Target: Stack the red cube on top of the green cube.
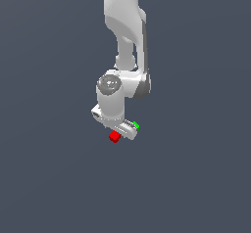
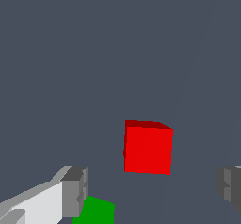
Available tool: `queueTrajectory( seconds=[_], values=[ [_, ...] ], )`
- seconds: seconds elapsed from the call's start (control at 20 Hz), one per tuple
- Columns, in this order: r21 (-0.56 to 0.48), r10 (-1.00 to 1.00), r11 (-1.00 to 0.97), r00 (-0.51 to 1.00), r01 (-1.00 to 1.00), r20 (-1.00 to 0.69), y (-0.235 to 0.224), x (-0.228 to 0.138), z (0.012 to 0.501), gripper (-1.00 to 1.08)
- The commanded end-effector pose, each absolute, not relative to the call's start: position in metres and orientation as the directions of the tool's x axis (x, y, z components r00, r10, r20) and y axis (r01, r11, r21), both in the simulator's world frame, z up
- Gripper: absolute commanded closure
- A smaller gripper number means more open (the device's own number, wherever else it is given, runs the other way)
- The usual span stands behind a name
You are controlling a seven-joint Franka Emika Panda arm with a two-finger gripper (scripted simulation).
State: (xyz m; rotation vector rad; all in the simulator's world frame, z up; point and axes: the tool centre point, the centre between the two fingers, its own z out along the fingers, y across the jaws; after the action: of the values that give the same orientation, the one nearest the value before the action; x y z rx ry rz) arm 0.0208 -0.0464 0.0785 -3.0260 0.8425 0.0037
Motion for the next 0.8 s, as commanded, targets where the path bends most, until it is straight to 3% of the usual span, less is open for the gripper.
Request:
queueTrajectory(
  seconds=[0.0, 0.75],
  values=[
    [0.000, -0.550, -0.835, 0.835, -0.550, 0.000, -0.0506, 0.0222, 0.0732, -0.92],
    [0.000, -0.571, -0.821, 0.821, -0.571, 0.000, -0.0536, 0.0225, 0.0680, -0.92]
  ],
)
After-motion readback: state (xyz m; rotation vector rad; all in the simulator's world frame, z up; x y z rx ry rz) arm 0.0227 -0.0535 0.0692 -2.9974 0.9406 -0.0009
